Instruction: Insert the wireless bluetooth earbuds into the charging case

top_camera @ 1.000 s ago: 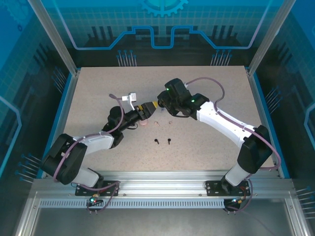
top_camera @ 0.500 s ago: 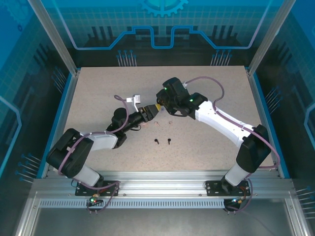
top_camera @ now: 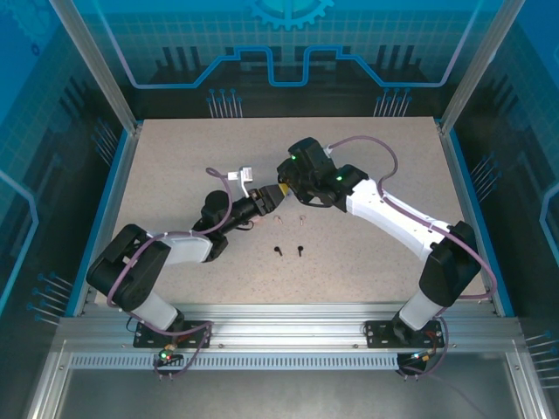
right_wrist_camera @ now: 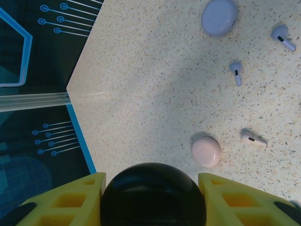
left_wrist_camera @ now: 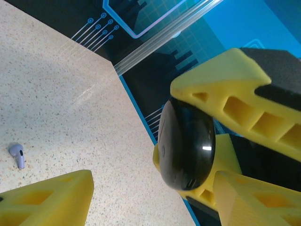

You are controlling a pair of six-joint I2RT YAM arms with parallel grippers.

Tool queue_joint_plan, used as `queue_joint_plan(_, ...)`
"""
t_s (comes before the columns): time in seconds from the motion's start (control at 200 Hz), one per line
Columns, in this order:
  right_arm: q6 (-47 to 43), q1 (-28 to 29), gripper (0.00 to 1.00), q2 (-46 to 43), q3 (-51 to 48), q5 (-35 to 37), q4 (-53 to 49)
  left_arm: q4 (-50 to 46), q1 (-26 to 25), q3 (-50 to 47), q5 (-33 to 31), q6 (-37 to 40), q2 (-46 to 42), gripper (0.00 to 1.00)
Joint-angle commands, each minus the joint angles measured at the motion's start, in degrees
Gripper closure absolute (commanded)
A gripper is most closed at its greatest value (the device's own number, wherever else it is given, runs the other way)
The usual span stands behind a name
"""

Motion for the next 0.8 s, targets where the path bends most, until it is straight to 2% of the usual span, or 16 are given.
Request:
queue_joint_plan(0.0,1.0,1.0,0.61,0.7,-0.3,1.4,1.0,3.5,-0.3,1.9,-1.7,0.1,0.5,0.31)
queue_joint_plan(0.155,1.3,1.2,0.61,0.9,-1.0,1.1,1.9,4.1,-0.3,2.7,-2.0,0.0,1.6,0.35)
queue_joint_plan(0.305,1.4,1.3,0.61,0.9,-1.2,1.2,2.2,5.6,-0.3,3.3,-1.9,-0.8,3.3,0.44)
queue_joint_plan(0.48,1.3,1.3,0.61,0.7,-1.4,1.6,2.2,6.6,-0.4,3.0,-1.9,-1.2,3.9,0.46)
queue_joint_plan(0.71,1.5,1.4,0.6,0.9,-1.8,1.6,2.8,6.7,-0.4,2.8,-1.9,-0.8,3.9,0.62)
queue_joint_plan(0.795,1.7,1.3,0.6,1.0,-2.0,1.7,2.9,7.1,-0.6,2.6,-1.9,-0.8,3.9,0.61)
